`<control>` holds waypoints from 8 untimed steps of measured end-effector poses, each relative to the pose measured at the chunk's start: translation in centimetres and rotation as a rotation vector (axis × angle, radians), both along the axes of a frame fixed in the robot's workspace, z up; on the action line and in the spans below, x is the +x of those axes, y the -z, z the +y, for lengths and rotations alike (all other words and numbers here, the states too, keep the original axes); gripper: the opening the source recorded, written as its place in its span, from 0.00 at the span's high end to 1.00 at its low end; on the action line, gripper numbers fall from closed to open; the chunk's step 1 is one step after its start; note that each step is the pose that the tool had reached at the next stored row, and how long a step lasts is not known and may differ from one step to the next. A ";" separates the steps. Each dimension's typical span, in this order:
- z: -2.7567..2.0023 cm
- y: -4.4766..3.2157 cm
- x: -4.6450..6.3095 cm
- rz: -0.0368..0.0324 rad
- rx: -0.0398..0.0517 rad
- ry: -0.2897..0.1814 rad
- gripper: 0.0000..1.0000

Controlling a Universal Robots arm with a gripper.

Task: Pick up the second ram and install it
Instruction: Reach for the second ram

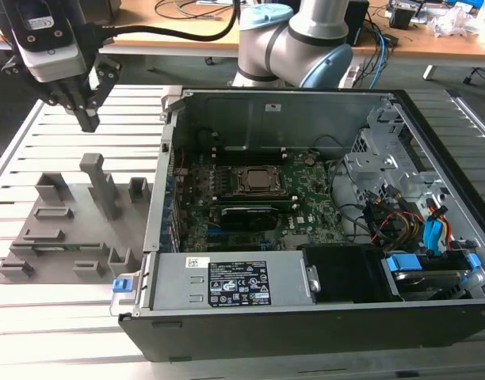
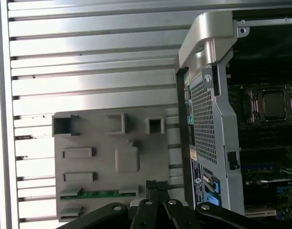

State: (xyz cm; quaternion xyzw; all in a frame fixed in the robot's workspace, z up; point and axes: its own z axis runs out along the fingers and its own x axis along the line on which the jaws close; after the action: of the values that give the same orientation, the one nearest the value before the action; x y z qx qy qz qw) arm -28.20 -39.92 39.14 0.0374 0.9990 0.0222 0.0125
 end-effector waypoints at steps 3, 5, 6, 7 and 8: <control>0.00 0.03 -0.9 0.0001 0.0000 0.000 0.89; 0.00 0.04 -1.2 0.0000 0.0001 0.000 0.89; 0.00 0.04 -1.5 0.0001 0.0000 0.000 0.89; 0.00 0.05 -1.6 0.0000 0.0000 0.000 0.89; 0.00 0.05 -1.8 0.0001 0.0000 0.000 0.89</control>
State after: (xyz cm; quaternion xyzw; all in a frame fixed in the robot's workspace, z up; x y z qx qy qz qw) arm -29.98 -39.92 39.08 0.0374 0.9990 0.0222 0.0125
